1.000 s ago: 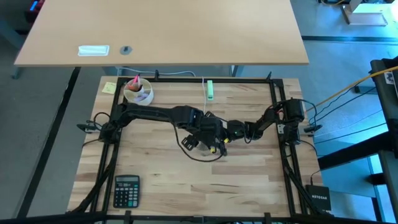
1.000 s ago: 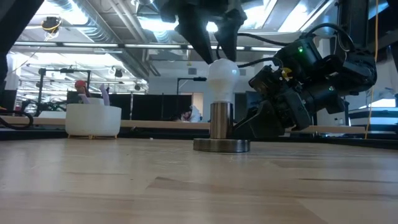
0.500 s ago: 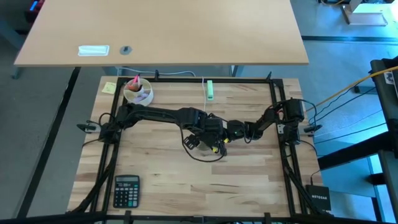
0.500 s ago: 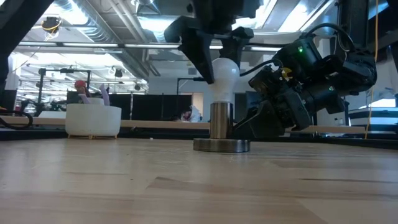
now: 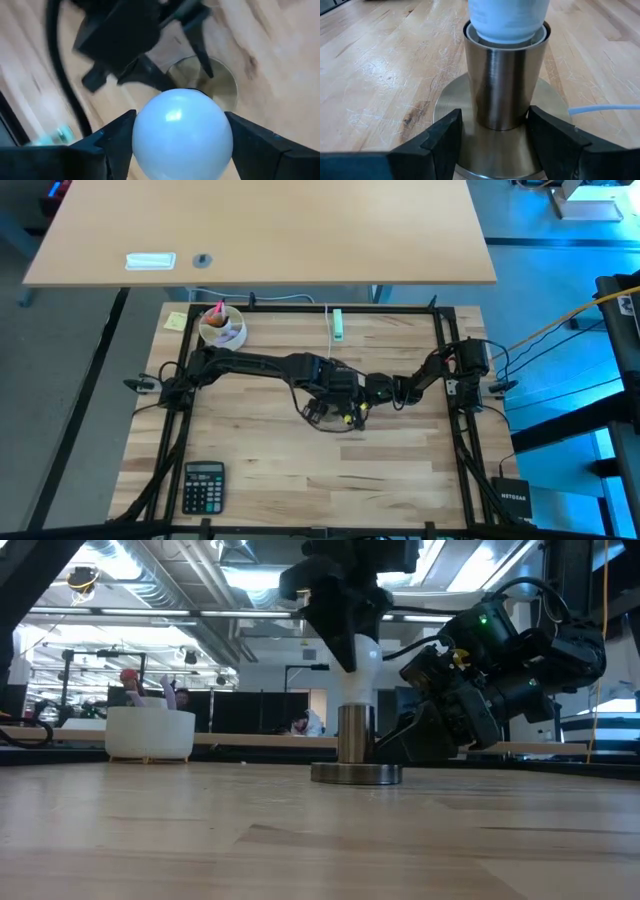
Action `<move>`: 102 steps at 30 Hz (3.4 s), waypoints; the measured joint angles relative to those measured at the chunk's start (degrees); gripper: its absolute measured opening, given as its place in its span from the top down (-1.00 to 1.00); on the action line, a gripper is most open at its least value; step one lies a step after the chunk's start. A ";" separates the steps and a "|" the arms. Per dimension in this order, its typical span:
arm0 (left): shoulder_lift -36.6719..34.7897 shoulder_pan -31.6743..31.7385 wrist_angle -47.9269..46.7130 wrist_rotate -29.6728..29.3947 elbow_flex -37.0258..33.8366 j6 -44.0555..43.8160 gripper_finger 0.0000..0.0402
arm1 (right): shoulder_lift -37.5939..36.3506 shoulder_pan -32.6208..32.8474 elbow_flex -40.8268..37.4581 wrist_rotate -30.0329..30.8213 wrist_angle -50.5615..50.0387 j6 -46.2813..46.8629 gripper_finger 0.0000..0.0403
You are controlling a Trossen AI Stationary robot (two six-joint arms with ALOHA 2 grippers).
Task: Screw lightbulb
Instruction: Remove the lightbulb from the lamp
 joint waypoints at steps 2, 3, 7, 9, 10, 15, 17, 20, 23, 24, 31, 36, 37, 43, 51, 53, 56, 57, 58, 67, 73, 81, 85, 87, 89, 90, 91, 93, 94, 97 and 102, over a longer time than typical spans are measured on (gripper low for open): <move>-0.02 0.00 0.00 -0.15 0.00 -8.27 -0.28 | 0.00 0.00 0.00 0.00 0.00 0.00 -0.13; -0.02 0.00 0.10 -0.29 0.00 -13.29 -0.29 | 0.00 0.00 0.00 0.01 0.02 0.00 -0.13; -0.02 0.13 0.58 -0.74 0.00 -33.86 -0.36 | 0.00 0.00 0.00 0.00 0.00 0.02 -0.13; -0.02 0.13 0.55 -1.31 -0.01 -44.61 -0.38 | 0.00 -0.02 0.00 -0.04 0.00 0.02 -0.13; -0.02 0.13 0.44 -1.38 0.00 -50.19 -0.39 | 0.00 -0.02 0.00 -0.29 0.00 0.02 -0.13; -0.02 0.10 1.25 -0.81 -0.02 -56.40 -0.43 | -0.02 -0.04 -0.02 -0.37 0.00 0.00 -0.13; -0.05 0.09 1.44 -0.26 -0.02 -57.23 -0.45 | -0.02 -0.04 -0.02 -0.35 0.00 -0.02 -0.13; -0.07 0.06 1.99 0.36 -0.02 -57.21 -0.48 | -0.02 -0.04 -0.02 -0.32 0.00 -0.02 -0.13; -0.07 0.00 1.26 0.66 0.54 -56.61 -0.49 | -0.02 -0.04 -0.02 -0.28 0.00 -0.02 -0.13; -0.05 0.00 0.87 0.82 0.99 -56.20 -0.50 | -0.02 -0.04 -0.02 -0.22 0.00 -0.02 -0.13; -0.04 0.00 -4.09 0.68 6.48 -49.03 -0.50 | -0.02 -0.04 -0.02 0.04 0.00 0.00 -0.13; -0.04 -0.04 -7.94 0.36 9.07 -40.40 -0.50 | -0.01 -0.04 0.00 0.04 0.00 0.00 -0.13; -0.04 -0.04 -8.69 0.27 9.25 -37.87 -0.50 | -0.02 -0.04 0.00 0.04 0.00 0.00 -0.13; -0.04 -0.87 -10.23 -0.09 9.29 -20.49 -0.49 | -0.02 -0.04 0.00 0.02 0.00 0.00 -0.13; -0.01 -3.19 -8.47 -0.15 8.92 0.77 -0.47 | -0.01 -0.04 0.00 0.02 0.00 0.00 -0.13; 0.18 -3.17 -7.57 -0.15 8.57 2.77 -0.47 | -0.02 -0.04 0.00 0.02 0.00 0.00 -0.13; 0.35 -3.17 -5.75 -0.15 8.50 2.82 -0.47 | -0.02 -0.04 0.00 0.02 0.00 0.00 -0.13; 0.31 -3.17 -4.54 -0.17 8.52 2.78 -0.47 | -0.02 -0.04 0.00 0.02 0.00 0.00 -0.13; 0.22 -3.17 -3.44 -0.18 8.56 2.68 -0.47 | -0.02 -0.04 0.00 0.02 0.00 0.00 -0.13; 0.22 -3.67 -2.65 -0.27 8.74 2.83 -0.49 | -0.02 -0.03 0.00 0.00 -0.02 -0.20 -0.13; 0.24 -3.63 -2.86 -4.34 8.76 1.36 -0.76 | 0.00 -0.02 0.00 0.00 -0.02 -0.24 -0.13; 0.24 -4.40 -2.81 -4.55 8.76 4.19 -0.94 | -0.01 -0.03 0.00 0.00 -0.02 -0.24 -0.13; 0.24 -5.06 -2.14 -4.53 8.75 -1.44 -0.91 | 0.00 -0.02 0.00 0.00 -0.02 -0.26 -0.13; 0.24 -5.12 0.85 -4.50 8.22 -4.94 -0.91 | -0.02 -0.02 0.00 0.00 -0.02 -0.26 -0.13; 0.24 -5.26 2.25 -4.53 7.55 -7.62 -0.92 | -0.02 -0.04 0.00 0.00 -0.02 -0.26 -0.13; 0.28 -5.27 2.35 -4.53 7.44 -7.53 -0.92 | -0.02 -0.02 0.00 0.00 -0.02 -0.26 -0.13; 0.33 -5.27 2.66 -4.53 7.43 -6.96 -0.92 | -0.01 -0.02 0.00 0.00 -0.02 -0.25 -0.13; 0.33 -5.27 2.85 -4.54 7.43 -4.98 -0.92 | -0.02 -0.03 0.00 0.00 -0.02 -0.22 -0.13; 0.32 -5.23 3.05 -4.89 7.43 -2.99 -0.92 | 0.00 -0.02 0.00 0.00 -0.02 -0.22 -0.13; 0.31 -4.99 2.72 -6.44 7.41 4.41 -0.92 | -0.02 -0.03 0.00 0.00 -0.04 -0.22 -0.13; 0.32 -4.96 1.52 -6.15 7.41 9.37 -0.92 | -0.01 -0.03 0.00 0.00 -0.03 -0.22 -0.13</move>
